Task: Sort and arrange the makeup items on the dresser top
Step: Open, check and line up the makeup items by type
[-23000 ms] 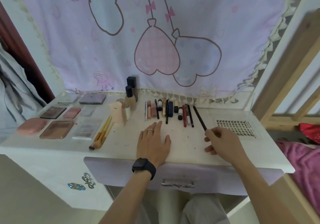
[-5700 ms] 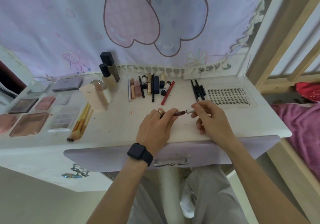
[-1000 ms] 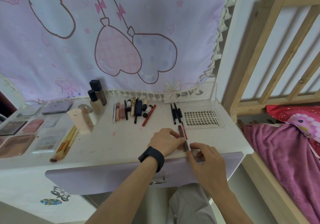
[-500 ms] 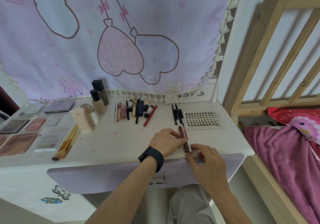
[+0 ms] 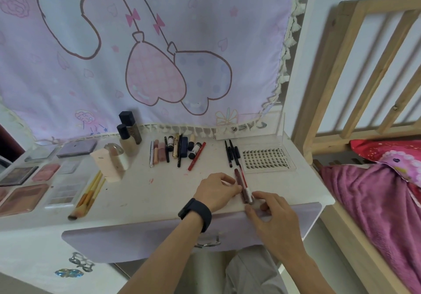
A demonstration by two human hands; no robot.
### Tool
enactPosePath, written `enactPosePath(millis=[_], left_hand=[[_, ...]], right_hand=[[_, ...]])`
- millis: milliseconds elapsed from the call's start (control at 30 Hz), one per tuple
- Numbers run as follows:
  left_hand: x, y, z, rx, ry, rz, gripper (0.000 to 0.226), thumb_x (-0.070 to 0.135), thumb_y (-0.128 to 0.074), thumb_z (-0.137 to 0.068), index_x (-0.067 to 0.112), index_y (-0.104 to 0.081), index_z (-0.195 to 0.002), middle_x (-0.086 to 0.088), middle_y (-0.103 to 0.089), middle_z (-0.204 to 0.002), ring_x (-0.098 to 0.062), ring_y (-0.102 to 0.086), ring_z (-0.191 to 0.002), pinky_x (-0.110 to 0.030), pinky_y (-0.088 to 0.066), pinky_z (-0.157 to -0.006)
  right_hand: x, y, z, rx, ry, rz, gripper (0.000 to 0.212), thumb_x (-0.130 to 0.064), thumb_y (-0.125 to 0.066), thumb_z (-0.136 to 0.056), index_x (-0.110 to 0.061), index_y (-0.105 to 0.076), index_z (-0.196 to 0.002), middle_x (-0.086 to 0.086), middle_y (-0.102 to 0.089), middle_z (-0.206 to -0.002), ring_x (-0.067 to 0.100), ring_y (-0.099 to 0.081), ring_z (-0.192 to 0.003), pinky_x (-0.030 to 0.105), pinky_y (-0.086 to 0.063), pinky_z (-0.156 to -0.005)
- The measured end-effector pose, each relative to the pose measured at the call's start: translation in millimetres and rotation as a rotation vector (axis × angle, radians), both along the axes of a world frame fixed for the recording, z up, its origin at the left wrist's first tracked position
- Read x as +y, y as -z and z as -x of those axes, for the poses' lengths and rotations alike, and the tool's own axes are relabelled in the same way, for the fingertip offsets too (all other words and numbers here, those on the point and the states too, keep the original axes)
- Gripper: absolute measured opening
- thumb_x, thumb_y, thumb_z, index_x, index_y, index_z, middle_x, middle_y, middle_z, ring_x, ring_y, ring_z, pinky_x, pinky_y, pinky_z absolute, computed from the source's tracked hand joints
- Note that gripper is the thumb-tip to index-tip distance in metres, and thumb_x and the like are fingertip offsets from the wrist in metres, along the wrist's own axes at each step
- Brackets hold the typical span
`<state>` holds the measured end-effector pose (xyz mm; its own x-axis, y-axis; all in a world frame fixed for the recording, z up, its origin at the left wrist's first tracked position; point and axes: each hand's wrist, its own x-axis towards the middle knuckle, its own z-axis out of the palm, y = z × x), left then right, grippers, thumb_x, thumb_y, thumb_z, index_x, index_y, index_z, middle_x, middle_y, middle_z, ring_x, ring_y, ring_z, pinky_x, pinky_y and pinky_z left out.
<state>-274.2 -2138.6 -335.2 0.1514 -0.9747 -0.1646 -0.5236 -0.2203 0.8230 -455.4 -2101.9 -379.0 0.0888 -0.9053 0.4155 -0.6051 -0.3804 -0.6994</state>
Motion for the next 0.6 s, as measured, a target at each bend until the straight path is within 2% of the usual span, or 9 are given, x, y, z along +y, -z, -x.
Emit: enactPosePath(millis=[100, 167, 233, 300, 367, 467, 600], left_hand=[[5, -4, -8, 0.022, -0.005, 0.019, 0.022, 0.047, -0.073, -0.081, 0.037, -0.065, -0.099, 0.011, -0.070, -0.089, -0.006, -0.068, -0.074, -0.024, -0.056, -0.067], [6, -8, -19, -0.053, -0.042, 0.070, 0.020, 0.047, -0.070, -0.084, 0.041, -0.061, -0.100, 0.015, -0.067, -0.093, -0.005, -0.065, -0.082, -0.021, -0.051, -0.070], [5, -10, -32, -0.175, -0.115, 0.146, 0.025, 0.045, -0.066, -0.087, 0.040, -0.057, -0.110, 0.016, -0.063, -0.104, -0.006, -0.061, -0.094, -0.025, -0.050, -0.078], [0, -13, -44, -0.336, -0.192, 0.184, 0.034, 0.044, -0.061, -0.090, 0.036, -0.053, -0.123, 0.010, -0.056, -0.118, -0.012, -0.055, -0.108, -0.033, -0.051, -0.086], [-7, -14, -55, -0.511, -0.246, 0.159, 0.041, 0.044, -0.056, -0.092, 0.032, -0.051, -0.131, 0.003, -0.051, -0.130, -0.020, -0.048, -0.119, -0.038, -0.049, -0.090], [-19, -11, -66, -0.733, -0.257, 0.106, 0.043, 0.048, -0.050, -0.095, 0.029, -0.050, -0.134, -0.001, -0.051, -0.136, -0.024, -0.046, -0.125, -0.039, -0.047, -0.091], [-33, -8, -73, -0.828, -0.261, 0.067, 0.035, 0.048, -0.047, -0.097, 0.024, -0.061, -0.118, -0.002, -0.060, -0.121, -0.026, -0.051, -0.117, -0.039, -0.050, -0.084]], right_hand=[[0, 2, 5, -0.033, 0.013, -0.004, 0.030, -0.020, -0.082, -0.082, -0.027, -0.069, -0.108, -0.014, -0.063, -0.102, 0.003, -0.061, -0.086, 0.008, -0.046, -0.076], [-5, 4, 10, -0.002, 0.072, 0.072, 0.026, -0.018, -0.080, -0.082, -0.023, -0.071, -0.106, -0.010, -0.065, -0.107, 0.003, -0.059, -0.091, 0.020, -0.053, -0.083], [-15, 5, 15, 0.104, 0.155, 0.175, 0.019, -0.024, -0.069, -0.091, -0.016, -0.074, -0.107, -0.004, -0.070, -0.112, 0.013, -0.058, -0.106, 0.038, -0.055, -0.092], [-26, 7, 19, 0.219, 0.221, 0.207, 0.039, -0.036, -0.050, -0.094, -0.012, -0.075, -0.110, 0.003, -0.072, -0.119, 0.025, -0.059, -0.117, 0.047, -0.050, -0.100], [-34, 13, 21, 0.312, 0.247, 0.205, 0.051, -0.040, -0.041, -0.094, -0.009, -0.075, -0.116, 0.009, -0.070, -0.126, 0.033, -0.060, -0.123, 0.054, -0.045, -0.105], [-38, 24, 21, 0.351, 0.246, 0.206, 0.053, -0.040, -0.037, -0.097, -0.010, -0.072, -0.123, 0.010, -0.067, -0.132, 0.032, -0.060, -0.127, 0.054, -0.043, -0.109], [-38, 26, 22, 0.358, 0.248, 0.199, 0.052, -0.039, -0.036, -0.099, -0.012, -0.070, -0.127, 0.008, -0.065, -0.136, 0.029, -0.057, -0.130, 0.051, -0.040, -0.111]])
